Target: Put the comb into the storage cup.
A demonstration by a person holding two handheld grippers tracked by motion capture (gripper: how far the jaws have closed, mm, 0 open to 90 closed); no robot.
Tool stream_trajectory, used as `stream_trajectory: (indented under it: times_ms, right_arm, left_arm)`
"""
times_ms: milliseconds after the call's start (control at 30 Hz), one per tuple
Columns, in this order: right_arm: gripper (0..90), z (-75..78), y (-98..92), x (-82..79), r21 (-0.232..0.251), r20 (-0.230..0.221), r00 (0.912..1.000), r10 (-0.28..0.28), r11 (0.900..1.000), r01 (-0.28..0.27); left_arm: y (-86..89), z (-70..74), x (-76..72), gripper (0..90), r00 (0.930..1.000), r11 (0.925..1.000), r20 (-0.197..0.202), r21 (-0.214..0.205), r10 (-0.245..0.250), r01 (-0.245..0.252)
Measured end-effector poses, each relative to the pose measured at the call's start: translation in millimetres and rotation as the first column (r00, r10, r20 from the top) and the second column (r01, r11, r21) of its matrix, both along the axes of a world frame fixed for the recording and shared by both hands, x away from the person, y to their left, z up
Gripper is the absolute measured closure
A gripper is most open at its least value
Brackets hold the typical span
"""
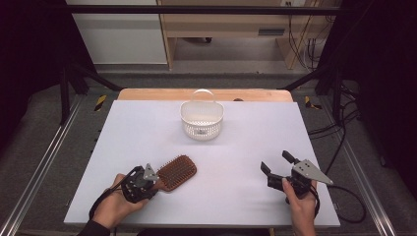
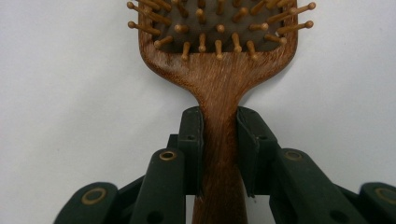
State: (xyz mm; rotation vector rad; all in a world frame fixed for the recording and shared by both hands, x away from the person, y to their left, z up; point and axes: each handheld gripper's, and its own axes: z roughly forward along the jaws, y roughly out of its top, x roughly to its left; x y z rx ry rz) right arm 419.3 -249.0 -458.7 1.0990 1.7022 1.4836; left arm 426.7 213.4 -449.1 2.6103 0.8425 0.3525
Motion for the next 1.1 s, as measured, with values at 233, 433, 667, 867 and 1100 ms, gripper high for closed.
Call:
stream_trajectory:
  times_ms: [233, 433, 667, 867, 1100]
  right_arm:
    - [9.1, 0.1, -1.5, -0.1, 0.004, -0.001, 1.0000, -0.001, 1.0000, 0.001]
    - [9.1, 0.0, -1.1, 0.1, 0.002, -0.002, 1.0000, 0.001, 1.0000, -0.001]
    - [9.0, -0.2, -2.1, 0.2, 0.006, -0.006, 1.0000, 0.002, 1.0000, -0.002]
    - [8.5, -0.5, -1.0, 0.3, 0.002, -0.009, 0.9999, 0.012, 0.9999, -0.012]
    - [8.2, -1.6, 1.5, 1.1, -0.003, -0.017, 0.9996, 0.024, 0.9997, -0.024]
  left_arm:
    - [-1.6, 7.8, 4.2, 72.0, 0.9999, 0.9997, 0.012, -0.026, 0.003, -0.002]
    - [-4.5, 5.4, 12.2, 72.1, 0.9986, 0.9998, -0.054, 0.019, -0.003, 0.004]
    - [-9.3, 3.3, 18.0, 72.1, 0.9948, 0.9969, -0.101, 0.076, -0.013, 0.021]
    - [-9.7, 3.5, 23.2, 71.6, 0.9905, 0.9969, -0.138, 0.077, -0.009, 0.020]
    - [-11.9, 3.2, 28.4, 69.4, 0.9858, 0.9964, -0.168, 0.084, 0.000, 0.015]
